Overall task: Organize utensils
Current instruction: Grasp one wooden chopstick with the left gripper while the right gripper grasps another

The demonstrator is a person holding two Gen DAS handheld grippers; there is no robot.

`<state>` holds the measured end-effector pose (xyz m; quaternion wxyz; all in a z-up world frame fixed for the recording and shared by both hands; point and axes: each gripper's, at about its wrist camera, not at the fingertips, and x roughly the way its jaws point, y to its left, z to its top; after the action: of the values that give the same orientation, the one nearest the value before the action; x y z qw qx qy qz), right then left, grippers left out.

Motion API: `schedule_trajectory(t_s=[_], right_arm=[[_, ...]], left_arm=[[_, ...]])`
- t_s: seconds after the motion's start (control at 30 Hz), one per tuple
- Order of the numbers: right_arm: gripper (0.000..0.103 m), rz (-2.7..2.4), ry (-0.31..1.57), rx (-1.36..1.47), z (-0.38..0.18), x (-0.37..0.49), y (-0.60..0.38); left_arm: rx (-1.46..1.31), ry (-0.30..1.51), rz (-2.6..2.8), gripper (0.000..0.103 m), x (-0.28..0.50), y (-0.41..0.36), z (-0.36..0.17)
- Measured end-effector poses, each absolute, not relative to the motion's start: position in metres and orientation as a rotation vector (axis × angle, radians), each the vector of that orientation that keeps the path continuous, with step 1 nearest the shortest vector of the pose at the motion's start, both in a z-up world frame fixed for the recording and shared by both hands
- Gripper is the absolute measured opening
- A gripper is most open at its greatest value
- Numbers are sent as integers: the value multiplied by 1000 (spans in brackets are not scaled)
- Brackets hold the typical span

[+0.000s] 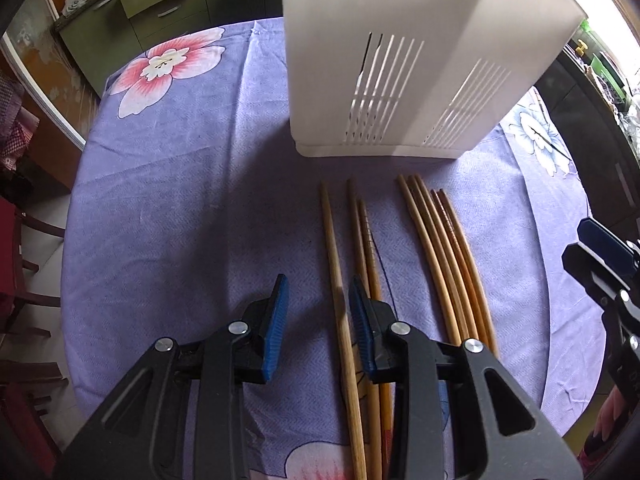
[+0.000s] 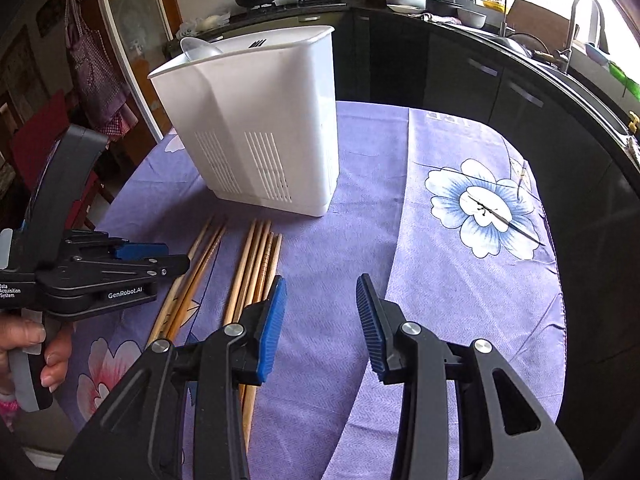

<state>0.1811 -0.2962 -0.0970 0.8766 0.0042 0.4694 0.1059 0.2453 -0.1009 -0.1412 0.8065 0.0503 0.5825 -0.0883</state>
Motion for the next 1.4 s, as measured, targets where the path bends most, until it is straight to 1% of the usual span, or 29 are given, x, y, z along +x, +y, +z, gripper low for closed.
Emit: schedule_trajectory(t_s=[0.1,0.23,0.3,0.33,0.4,0.53,0.8,1.1,1.13,1.2,1.4], right_arm=[[37,228,1006,-1,-104,186,-293],[36,265,1052,13,-116,193,-286],[31,279,1072,19,-122,198,-282],[31,284,1080,20,-124,201,-280],[22,306,1107,30,-131,207,-276],[17,335,1161,46,-143,221,-267],[17,317,1187,3,-151,234,-252],[17,273,1208,-109,-161,241,-217],[16,270,1205,-125,-161,243,-213],[8,282,1201,-136,-163,240,-206],[7,292,1167,-86,-156,237,-209]], left_arm=[[125,1260,-185,25,246,-105,-145],[141,1265,-172,16,248,-106,-146],[145,1268,-167,11,248,-103,-145],[148,1268,-166,8,248,-103,-145],[164,1268,-166,8,248,-100,-145],[172,1264,-170,8,246,-95,-146],[191,1251,-172,9,246,-94,-146],[211,1246,-166,9,245,-98,-145],[213,1246,-165,9,245,-99,-144],[222,1244,-162,9,245,-100,-144],[215,1250,-170,8,244,-103,-142]])
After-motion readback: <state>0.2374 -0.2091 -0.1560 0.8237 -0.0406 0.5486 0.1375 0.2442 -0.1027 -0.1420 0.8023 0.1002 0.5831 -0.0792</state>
